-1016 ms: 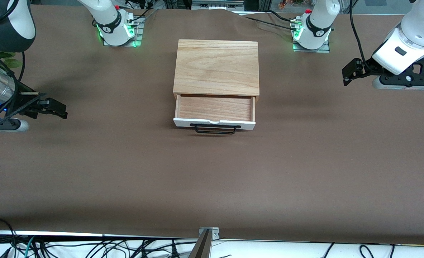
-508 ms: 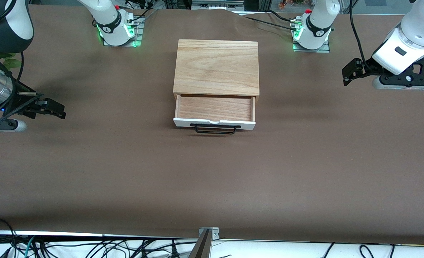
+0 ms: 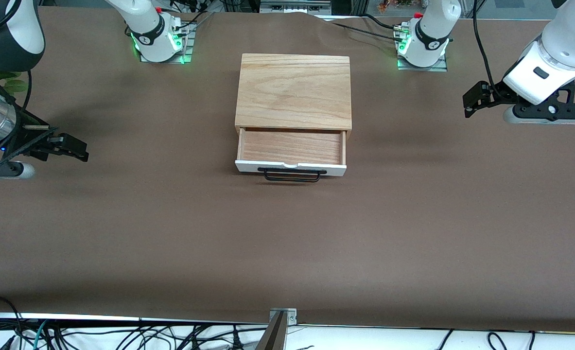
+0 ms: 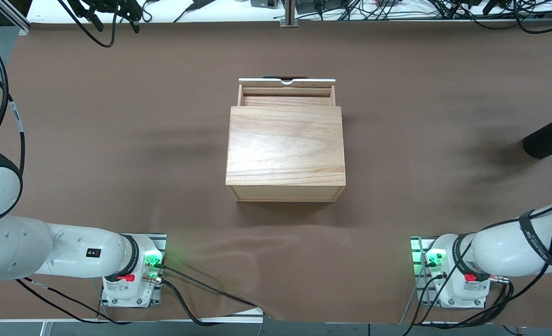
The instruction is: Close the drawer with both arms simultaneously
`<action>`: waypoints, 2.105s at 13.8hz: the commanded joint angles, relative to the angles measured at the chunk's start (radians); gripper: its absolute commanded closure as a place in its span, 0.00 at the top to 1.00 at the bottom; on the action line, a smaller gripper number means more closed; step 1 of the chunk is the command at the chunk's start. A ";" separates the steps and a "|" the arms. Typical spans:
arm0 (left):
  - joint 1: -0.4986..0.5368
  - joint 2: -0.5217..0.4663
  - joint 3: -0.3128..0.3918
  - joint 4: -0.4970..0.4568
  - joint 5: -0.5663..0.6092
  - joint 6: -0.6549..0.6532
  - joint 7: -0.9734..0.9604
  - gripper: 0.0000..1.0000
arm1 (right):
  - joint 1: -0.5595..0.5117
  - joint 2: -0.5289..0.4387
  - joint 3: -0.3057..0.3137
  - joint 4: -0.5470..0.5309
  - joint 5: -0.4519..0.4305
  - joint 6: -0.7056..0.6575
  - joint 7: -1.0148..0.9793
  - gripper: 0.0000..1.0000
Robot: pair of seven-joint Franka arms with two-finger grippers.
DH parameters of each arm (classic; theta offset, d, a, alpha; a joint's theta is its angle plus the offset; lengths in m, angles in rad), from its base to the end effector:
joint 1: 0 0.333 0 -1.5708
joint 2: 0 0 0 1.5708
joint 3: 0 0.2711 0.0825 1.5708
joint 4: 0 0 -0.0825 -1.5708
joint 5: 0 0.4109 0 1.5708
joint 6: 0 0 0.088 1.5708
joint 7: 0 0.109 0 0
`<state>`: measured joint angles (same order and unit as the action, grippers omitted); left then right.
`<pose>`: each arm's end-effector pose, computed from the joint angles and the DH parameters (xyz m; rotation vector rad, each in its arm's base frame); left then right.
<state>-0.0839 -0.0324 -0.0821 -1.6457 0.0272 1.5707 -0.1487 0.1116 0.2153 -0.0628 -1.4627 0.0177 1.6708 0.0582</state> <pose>0.5636 -0.0920 0.5589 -3.1047 0.0276 0.0582 0.6420 0.0364 0.5089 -3.1377 0.0154 0.0110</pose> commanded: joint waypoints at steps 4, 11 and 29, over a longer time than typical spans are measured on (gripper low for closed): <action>-0.004 0.016 -0.002 0.038 -0.012 -0.024 0.000 1.00 | -0.009 0.003 0.005 0.018 0.007 -0.006 0.000 1.00; -0.004 0.016 -0.002 0.038 -0.012 -0.024 0.001 1.00 | -0.007 0.003 0.005 0.018 0.008 -0.008 -0.009 1.00; -0.126 0.429 -0.034 0.363 -0.147 0.096 -0.008 1.00 | 0.016 0.111 0.037 0.016 0.245 0.049 0.005 1.00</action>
<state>-0.1851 0.3035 -0.1197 -1.3827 -0.0942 1.6423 -0.1500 0.1276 0.2860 -0.0323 -1.4647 0.1584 1.6914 0.0594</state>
